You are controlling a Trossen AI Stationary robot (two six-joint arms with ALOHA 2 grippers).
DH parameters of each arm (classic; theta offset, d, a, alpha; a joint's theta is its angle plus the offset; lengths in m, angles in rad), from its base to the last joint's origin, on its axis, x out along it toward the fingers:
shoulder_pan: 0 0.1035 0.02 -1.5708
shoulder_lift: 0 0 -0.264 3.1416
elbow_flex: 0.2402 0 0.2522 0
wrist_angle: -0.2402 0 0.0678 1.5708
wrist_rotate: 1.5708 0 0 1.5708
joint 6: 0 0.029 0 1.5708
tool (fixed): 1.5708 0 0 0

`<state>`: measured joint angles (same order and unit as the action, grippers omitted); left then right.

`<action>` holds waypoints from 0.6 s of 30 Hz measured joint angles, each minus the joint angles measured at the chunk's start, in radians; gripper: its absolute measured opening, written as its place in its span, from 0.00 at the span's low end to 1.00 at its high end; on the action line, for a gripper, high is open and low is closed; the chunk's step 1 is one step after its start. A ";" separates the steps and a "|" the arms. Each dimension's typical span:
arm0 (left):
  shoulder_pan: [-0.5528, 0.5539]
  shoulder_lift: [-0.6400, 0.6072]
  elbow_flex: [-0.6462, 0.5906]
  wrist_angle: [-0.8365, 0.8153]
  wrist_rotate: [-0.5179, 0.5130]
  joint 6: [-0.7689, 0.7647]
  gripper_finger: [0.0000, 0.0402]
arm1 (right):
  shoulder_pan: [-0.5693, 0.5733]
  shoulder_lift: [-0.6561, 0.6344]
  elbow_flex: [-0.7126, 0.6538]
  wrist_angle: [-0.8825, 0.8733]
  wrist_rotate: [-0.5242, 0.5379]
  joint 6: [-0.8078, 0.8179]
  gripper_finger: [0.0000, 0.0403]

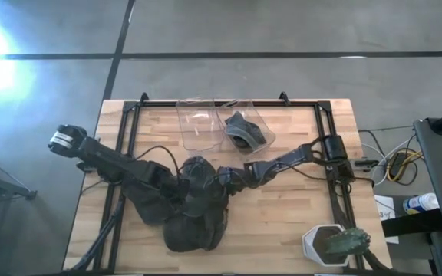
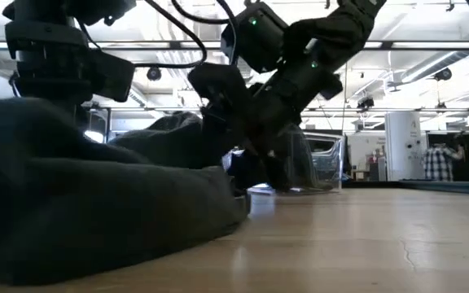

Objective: Pick & Place hat
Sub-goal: Put the gray cap into the right transparent bin

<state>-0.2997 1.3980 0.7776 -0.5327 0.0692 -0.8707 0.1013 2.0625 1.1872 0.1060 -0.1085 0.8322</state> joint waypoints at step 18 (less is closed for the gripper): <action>-0.004 -0.008 0.000 0.223 -0.075 -0.001 0.38 | 0.002 -0.126 -0.007 0.098 -0.138 -0.148 0.52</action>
<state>-0.3035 1.3898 0.7773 -0.3093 -0.0055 -0.8713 0.1028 1.9369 1.1799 0.2035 -0.2464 0.6844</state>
